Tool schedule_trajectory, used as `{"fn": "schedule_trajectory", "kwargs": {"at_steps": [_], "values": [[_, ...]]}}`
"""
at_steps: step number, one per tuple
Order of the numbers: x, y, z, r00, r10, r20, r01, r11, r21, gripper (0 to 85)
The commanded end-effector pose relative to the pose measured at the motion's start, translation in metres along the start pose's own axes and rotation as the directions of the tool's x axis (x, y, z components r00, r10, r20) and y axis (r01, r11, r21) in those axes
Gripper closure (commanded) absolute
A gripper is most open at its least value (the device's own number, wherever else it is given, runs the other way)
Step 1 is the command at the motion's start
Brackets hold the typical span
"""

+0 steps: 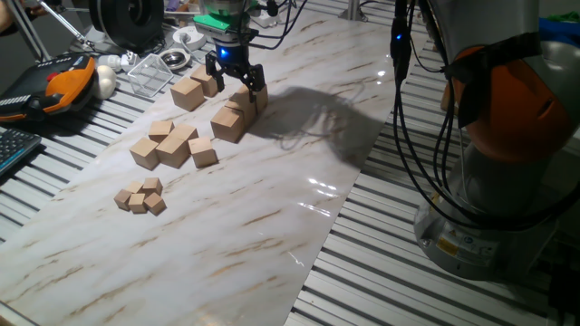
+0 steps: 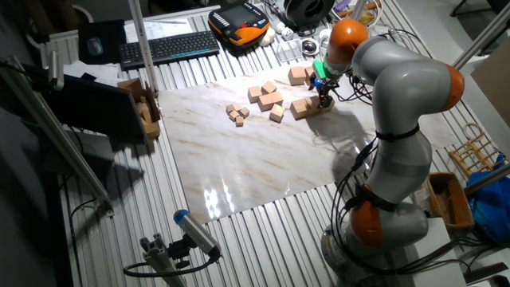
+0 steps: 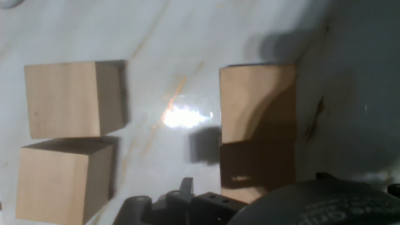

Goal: Stack the blocks into a pyramid shape

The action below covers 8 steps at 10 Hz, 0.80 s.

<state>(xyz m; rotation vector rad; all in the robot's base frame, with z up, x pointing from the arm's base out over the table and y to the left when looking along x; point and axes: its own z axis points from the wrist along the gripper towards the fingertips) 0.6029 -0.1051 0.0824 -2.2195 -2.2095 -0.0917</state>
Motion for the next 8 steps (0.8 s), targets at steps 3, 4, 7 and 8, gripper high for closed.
{"fn": "schedule_trajectory", "kwargs": {"at_steps": [3,4,7,8], "values": [[0.001,-0.002,0.007,1.000,-0.003,0.007,0.003,1.000,0.003,0.0],[0.002,-0.003,0.010,1.000,-0.003,0.006,0.003,1.000,0.003,0.0],[0.002,-0.003,0.013,1.000,-0.002,0.010,0.002,1.000,0.005,0.0],[0.002,-0.003,0.014,1.000,-0.002,0.013,0.002,1.000,0.008,0.0]]}}
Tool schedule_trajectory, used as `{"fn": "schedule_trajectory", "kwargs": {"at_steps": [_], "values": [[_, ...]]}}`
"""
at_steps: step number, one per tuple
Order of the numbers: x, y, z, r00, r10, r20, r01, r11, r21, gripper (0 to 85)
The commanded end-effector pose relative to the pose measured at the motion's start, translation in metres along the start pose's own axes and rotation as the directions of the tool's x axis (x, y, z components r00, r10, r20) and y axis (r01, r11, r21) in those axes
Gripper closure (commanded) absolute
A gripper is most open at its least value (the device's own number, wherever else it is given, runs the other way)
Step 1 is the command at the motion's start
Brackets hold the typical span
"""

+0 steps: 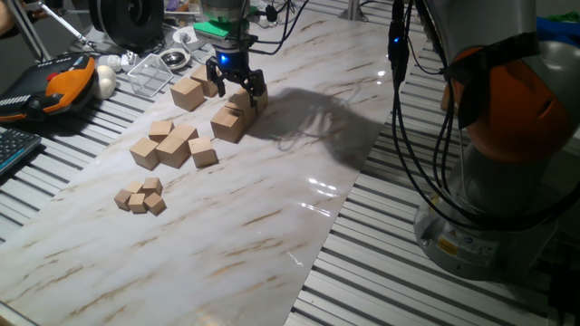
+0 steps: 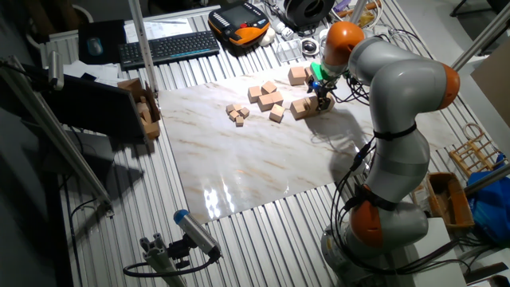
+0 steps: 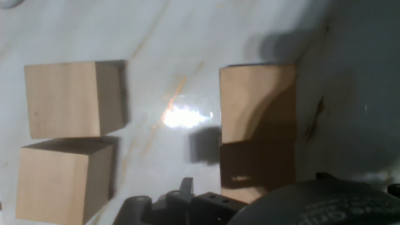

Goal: Stack the blocks into a pyramid shape

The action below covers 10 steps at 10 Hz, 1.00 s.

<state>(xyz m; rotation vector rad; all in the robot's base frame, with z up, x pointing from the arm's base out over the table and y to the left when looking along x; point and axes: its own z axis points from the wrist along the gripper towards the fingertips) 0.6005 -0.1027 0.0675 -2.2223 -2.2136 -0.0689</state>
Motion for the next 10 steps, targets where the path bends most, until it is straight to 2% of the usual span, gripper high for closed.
{"fn": "schedule_trajectory", "kwargs": {"at_steps": [1,10], "values": [[0.000,0.000,0.002,1.000,0.000,0.002,0.000,1.000,0.000,0.0],[-0.003,-0.007,0.018,1.000,0.016,-0.001,-0.016,1.000,-0.003,0.0]]}}
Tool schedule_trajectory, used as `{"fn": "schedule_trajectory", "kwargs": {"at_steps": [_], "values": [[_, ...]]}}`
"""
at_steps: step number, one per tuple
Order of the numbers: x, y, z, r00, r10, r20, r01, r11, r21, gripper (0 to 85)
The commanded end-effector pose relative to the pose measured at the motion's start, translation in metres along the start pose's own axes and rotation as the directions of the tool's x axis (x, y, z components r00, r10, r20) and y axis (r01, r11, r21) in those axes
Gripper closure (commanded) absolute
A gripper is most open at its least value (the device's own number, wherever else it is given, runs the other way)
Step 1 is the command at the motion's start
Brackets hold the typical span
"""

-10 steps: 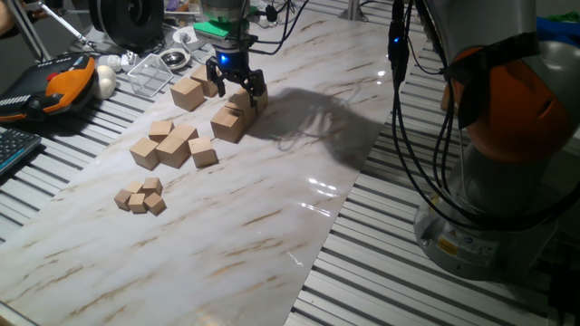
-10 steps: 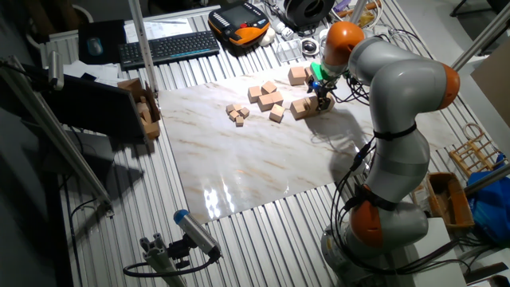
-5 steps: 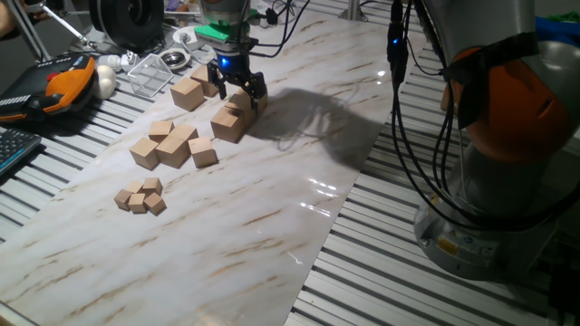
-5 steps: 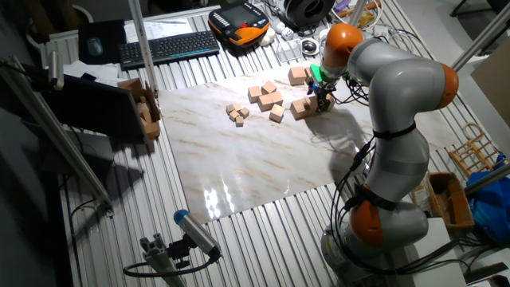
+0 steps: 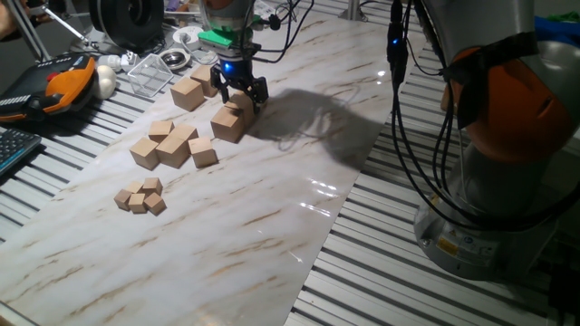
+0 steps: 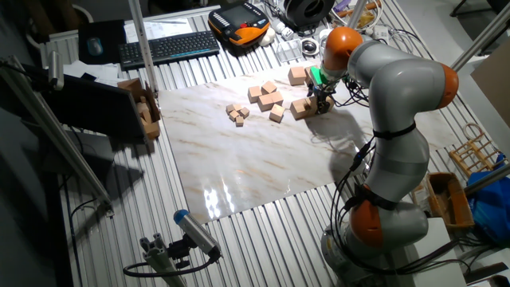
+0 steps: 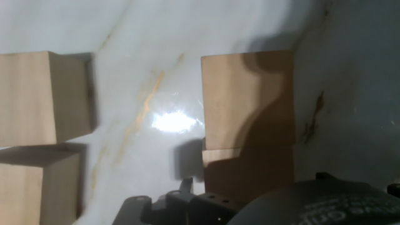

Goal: Stack the blocks into a pyramid shape

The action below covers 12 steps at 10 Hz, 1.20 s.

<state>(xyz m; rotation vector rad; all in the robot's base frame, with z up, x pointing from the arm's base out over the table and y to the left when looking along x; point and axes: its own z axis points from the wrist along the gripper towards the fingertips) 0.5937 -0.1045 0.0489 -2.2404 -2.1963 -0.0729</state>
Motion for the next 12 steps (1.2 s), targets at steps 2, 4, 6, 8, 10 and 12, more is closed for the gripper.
{"fn": "schedule_trajectory", "kwargs": {"at_steps": [2,4,6,8,10,12], "values": [[-0.0004,-0.0009,0.0000,1.000,0.000,0.003,0.000,1.000,0.001,0.0],[-0.0004,-0.0015,0.0003,1.000,0.000,0.004,0.000,1.000,0.001,0.0],[-0.0002,-0.0022,0.0002,1.000,-0.003,0.004,0.003,1.000,-0.002,0.0],[-0.0001,-0.0025,-0.0004,1.000,-0.009,0.003,0.009,1.000,0.003,17.0],[-0.0001,-0.0028,-0.0004,1.000,-0.017,0.003,0.017,1.000,0.009,17.0],[0.0000,-0.0035,-0.0006,1.000,-0.017,0.004,0.017,1.000,0.011,17.0]]}}
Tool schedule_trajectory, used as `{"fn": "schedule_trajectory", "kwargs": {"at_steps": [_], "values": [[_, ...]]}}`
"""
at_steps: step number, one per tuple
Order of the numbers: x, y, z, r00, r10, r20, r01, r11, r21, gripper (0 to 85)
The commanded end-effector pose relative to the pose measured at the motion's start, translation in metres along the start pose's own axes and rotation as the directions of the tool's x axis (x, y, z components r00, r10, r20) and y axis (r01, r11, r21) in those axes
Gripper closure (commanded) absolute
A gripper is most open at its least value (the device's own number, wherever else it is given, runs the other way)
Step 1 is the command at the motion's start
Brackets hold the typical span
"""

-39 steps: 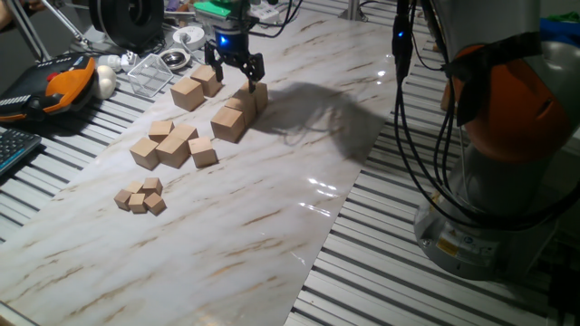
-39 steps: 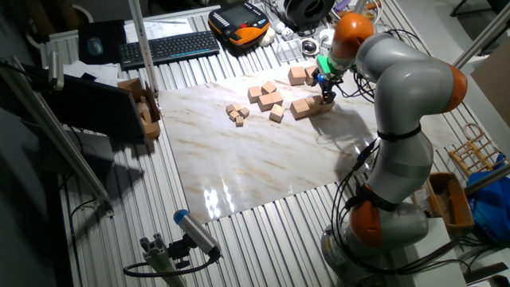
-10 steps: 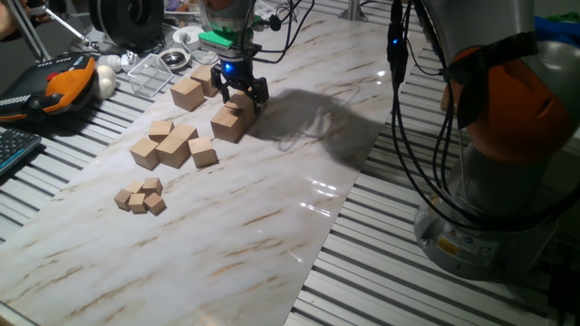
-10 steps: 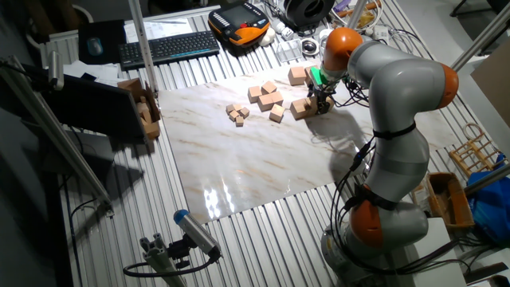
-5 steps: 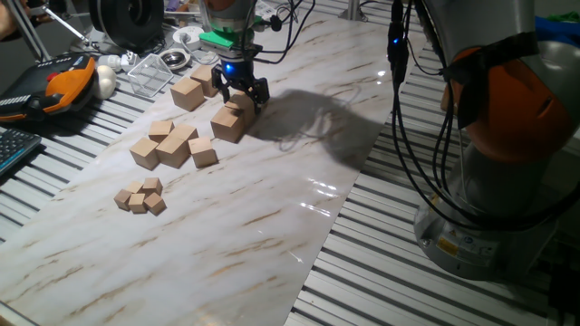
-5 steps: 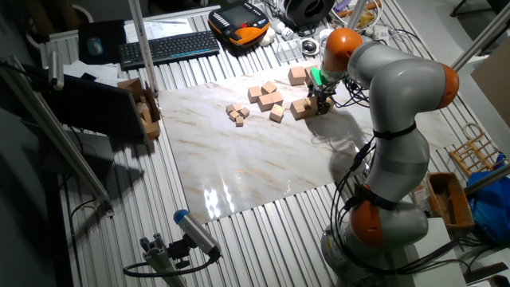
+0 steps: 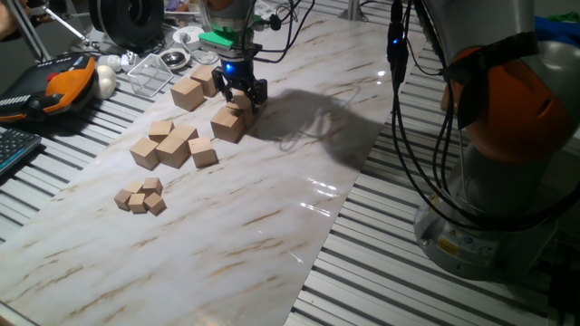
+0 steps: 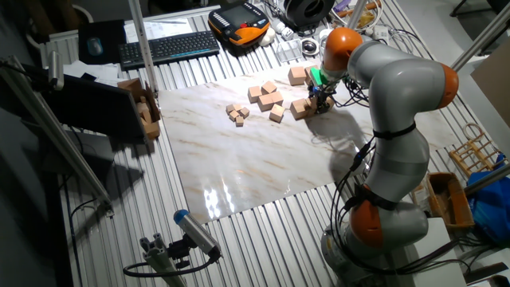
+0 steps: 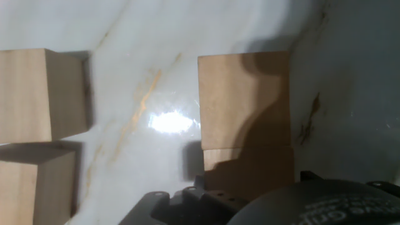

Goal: Stack the blocks into a pyramid shape

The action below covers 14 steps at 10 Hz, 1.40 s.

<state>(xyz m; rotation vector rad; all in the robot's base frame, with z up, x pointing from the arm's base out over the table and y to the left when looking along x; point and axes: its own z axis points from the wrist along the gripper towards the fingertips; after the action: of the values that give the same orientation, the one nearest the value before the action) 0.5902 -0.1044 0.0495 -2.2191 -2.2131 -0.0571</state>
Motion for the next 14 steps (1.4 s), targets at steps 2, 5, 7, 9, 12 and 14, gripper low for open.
{"fn": "schedule_trajectory", "kwargs": {"at_steps": [2,5,7,9,12,14], "values": [[0.0000,-0.0007,0.0000,1.000,0.000,0.002,0.000,1.000,0.001,17.0],[0.0000,-0.0026,-0.0004,1.000,0.001,0.003,-0.002,1.000,0.004,17.0],[0.0006,-0.0033,-0.0018,1.000,0.000,-0.002,0.000,1.000,0.008,34.0],[0.0010,-0.0037,-0.0026,1.000,-0.005,0.000,0.005,1.000,0.008,34.0],[0.0015,-0.0050,-0.0027,1.000,-0.005,0.003,0.005,1.000,0.008,68.0],[0.0015,-0.0066,-0.0032,1.000,0.000,0.005,0.000,1.000,0.008,85.0]]}}
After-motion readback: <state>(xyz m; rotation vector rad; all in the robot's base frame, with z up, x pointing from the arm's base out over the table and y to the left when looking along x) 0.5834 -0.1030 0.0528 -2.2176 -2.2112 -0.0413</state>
